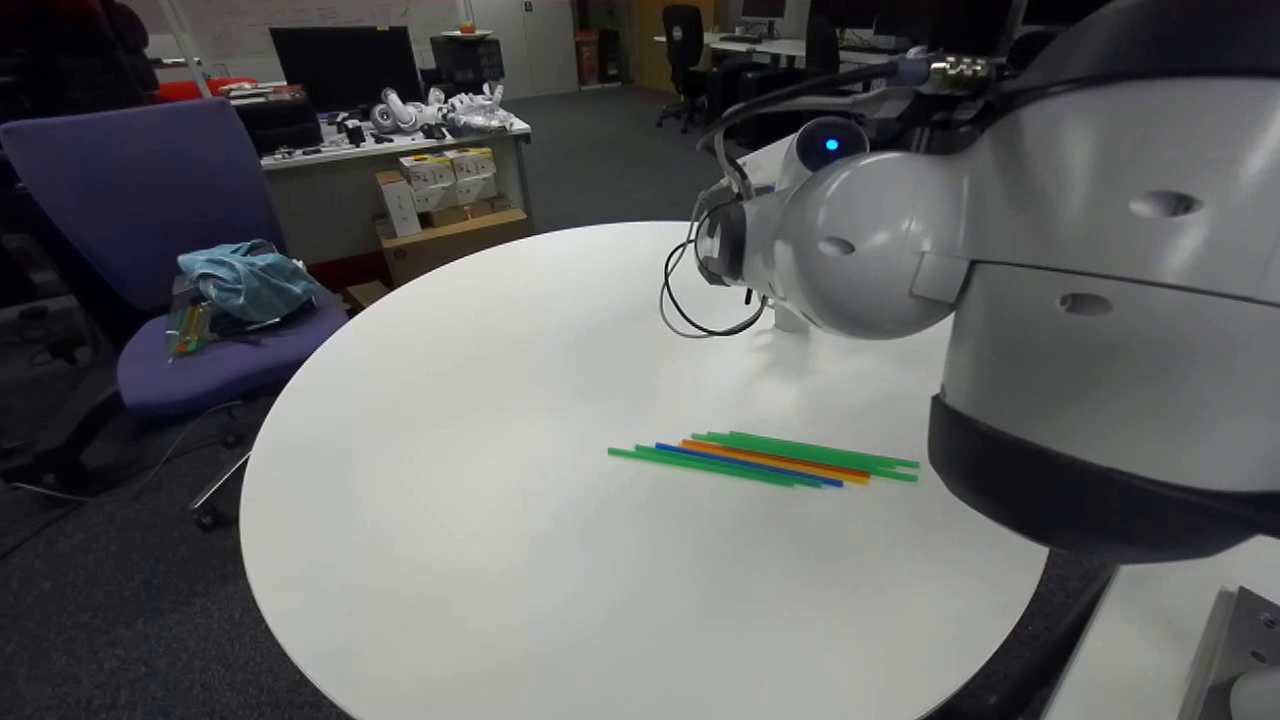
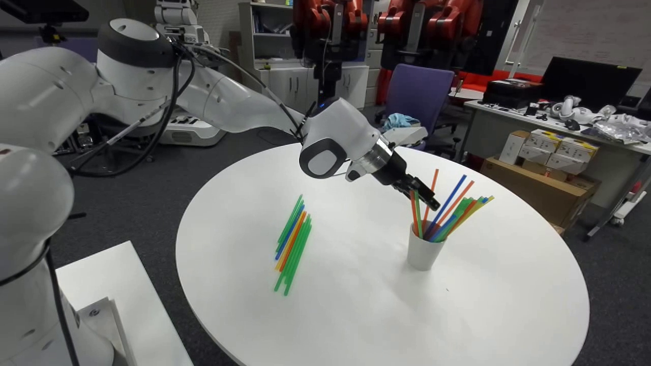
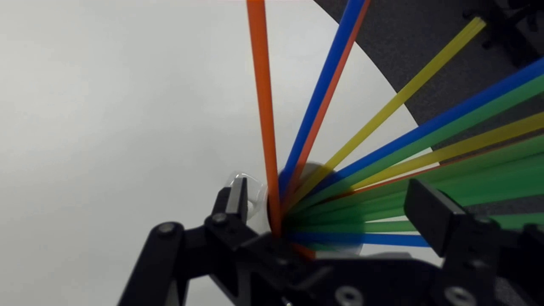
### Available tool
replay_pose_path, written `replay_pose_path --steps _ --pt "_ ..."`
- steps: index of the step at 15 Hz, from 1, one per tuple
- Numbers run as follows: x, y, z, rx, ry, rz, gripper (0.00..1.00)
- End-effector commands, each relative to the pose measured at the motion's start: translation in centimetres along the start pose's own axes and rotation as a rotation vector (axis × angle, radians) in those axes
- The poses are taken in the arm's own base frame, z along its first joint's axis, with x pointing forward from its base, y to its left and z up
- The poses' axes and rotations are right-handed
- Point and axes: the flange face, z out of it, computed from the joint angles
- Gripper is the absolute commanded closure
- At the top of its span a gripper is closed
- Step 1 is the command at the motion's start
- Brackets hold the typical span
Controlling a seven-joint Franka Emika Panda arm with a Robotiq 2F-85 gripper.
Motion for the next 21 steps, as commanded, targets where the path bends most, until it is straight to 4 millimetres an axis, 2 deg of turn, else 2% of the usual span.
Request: replay_pose_path --steps 1,12,13,14,16,21 --pt "-1.2 0.0 -0.9 0.016 -0.051 0.004 0.0" --pt "-2.5 2.1 -1.5 0.004 -0.113 -0.018 0.0" --pt "-2.6 2.3 -1.5 0.007 -0.118 -0.027 0.25" --pt "-2.6 2.4 -1.5 0.011 -0.123 -0.031 0.27" --pt "-2.5 2.6 -1.5 0.017 -0.13 -0.041 0.4" --pt "-2.4 2.7 -1.5 0.025 -0.134 -0.055 0.79"
